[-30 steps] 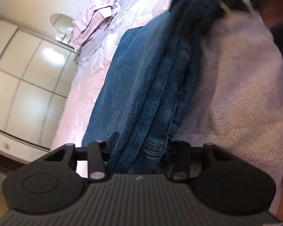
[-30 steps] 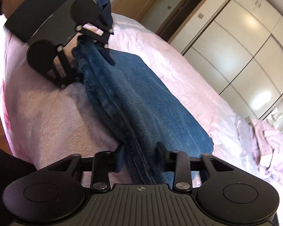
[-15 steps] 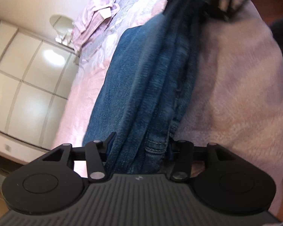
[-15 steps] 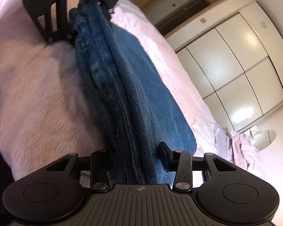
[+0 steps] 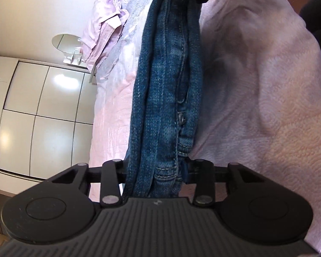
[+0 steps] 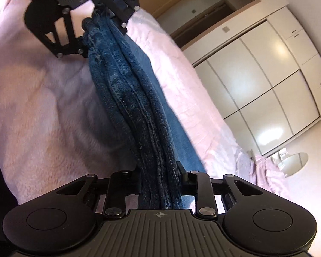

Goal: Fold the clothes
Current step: 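Grasp the folded jeans edge with both grippers and lift them, then carry the hanging jeans toward the pillows with both grippers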

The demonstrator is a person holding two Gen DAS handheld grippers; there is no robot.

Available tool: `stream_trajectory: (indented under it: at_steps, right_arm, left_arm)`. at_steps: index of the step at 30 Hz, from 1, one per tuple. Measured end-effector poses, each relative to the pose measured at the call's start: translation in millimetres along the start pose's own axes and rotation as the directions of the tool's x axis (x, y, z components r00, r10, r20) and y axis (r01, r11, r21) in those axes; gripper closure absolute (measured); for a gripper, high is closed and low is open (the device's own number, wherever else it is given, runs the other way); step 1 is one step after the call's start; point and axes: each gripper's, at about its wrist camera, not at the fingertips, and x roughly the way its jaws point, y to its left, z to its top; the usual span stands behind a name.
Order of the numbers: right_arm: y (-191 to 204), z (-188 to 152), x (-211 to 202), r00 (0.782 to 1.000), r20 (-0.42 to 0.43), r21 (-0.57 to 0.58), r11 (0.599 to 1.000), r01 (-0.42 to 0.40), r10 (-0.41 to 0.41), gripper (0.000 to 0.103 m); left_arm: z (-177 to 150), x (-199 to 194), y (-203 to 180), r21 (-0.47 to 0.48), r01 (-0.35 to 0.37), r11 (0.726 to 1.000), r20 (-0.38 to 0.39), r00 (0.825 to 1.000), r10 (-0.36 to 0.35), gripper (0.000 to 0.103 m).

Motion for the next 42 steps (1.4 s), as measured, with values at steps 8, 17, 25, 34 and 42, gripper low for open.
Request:
stream_trajectory:
  at_steps: [8,17,25,34,42]
  right_arm:
    - [-7.5,-0.1,-36.6,0.999,-0.003,0.005,0.999,0.033,-0.033,0.078]
    - [-17.4,-9.2,-77.7,0.996,-0.01,0.016,0.996,0.091,-0.091,0.078]
    - [-47.8,-28.3,-110.1,0.986,-0.017,0.039,0.985,0.168,-0.168,0.078]
    - [-110.5,-77.3,-113.7,0.958,-0.075,0.074,0.956,0.282,-0.277,0.078]
    - [-179.7,-120.5,-83.0,0.928,-0.204,0.1,0.936,0.337,-0.313,0.078]
  left_arm:
    - [15.4,-17.1,14.3,0.021,-0.04,0.999,0.037,0.999,0.04,0.068]
    - [42.4,-33.6,25.4,0.042,-0.084,0.996,0.083,0.993,0.08,0.067]
    - [87.0,-37.0,40.2,0.062,-0.12,0.991,0.137,0.984,0.111,0.067]
    - [169.5,20.5,80.5,0.11,-0.156,0.982,0.277,0.953,0.121,0.067]
    - [235.1,93.7,126.1,0.141,-0.076,0.987,0.388,0.921,0.016,0.067]
